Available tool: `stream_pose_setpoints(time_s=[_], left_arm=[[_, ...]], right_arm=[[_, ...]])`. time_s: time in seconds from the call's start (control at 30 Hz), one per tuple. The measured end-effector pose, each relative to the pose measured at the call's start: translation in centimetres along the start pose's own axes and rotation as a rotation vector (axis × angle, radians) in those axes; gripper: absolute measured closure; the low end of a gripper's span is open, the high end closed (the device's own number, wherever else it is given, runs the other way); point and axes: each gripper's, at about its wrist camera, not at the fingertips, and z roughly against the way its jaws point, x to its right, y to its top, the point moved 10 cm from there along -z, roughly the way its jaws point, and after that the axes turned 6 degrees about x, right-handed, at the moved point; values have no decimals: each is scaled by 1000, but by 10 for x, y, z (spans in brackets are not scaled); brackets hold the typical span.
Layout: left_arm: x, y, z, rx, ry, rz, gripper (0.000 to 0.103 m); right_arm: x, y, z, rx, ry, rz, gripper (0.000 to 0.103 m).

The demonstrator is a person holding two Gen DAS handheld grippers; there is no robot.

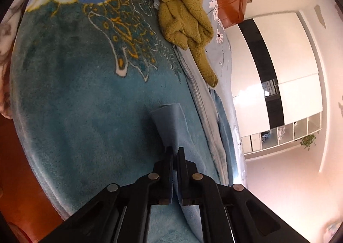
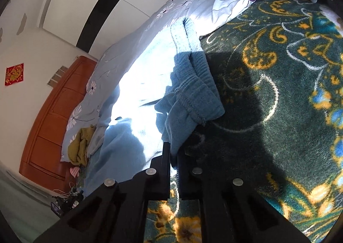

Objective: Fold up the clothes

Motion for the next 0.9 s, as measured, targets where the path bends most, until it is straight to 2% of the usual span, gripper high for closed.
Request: stream_pose_setpoints(time_s=[0.07, 0.2, 0.33, 0.37, 0.53, 0.57, 0.8, 0.9], left_arm=[[13, 10, -5, 0, -30, 19, 100], [66, 25, -24, -10, -54, -46, 100], [116, 42, -57, -40, -57, -17, 100], [126, 44, -67, -57, -44, 6, 100], [179, 70, -127, -36, 75, 6, 100], [188, 72, -139, -26, 99, -22, 100], [217, 70, -281, -129, 256, -178, 100], [219, 60, -325, -153, 289, -243, 100]], right_arm=[[-13, 14, 7, 24, 50, 8, 99], [-40, 45, 18, 71, 142, 18, 99], [-61, 74, 4, 80, 183, 19, 99], [-61, 82, -4, 78, 172, 17, 99], [-60, 118, -40, 68, 114, 9, 99], [-60, 126, -47, 66, 103, 8, 99], [-57, 177, -98, 51, 21, -3, 99], [-42, 180, -117, 17, -32, 10, 99]])
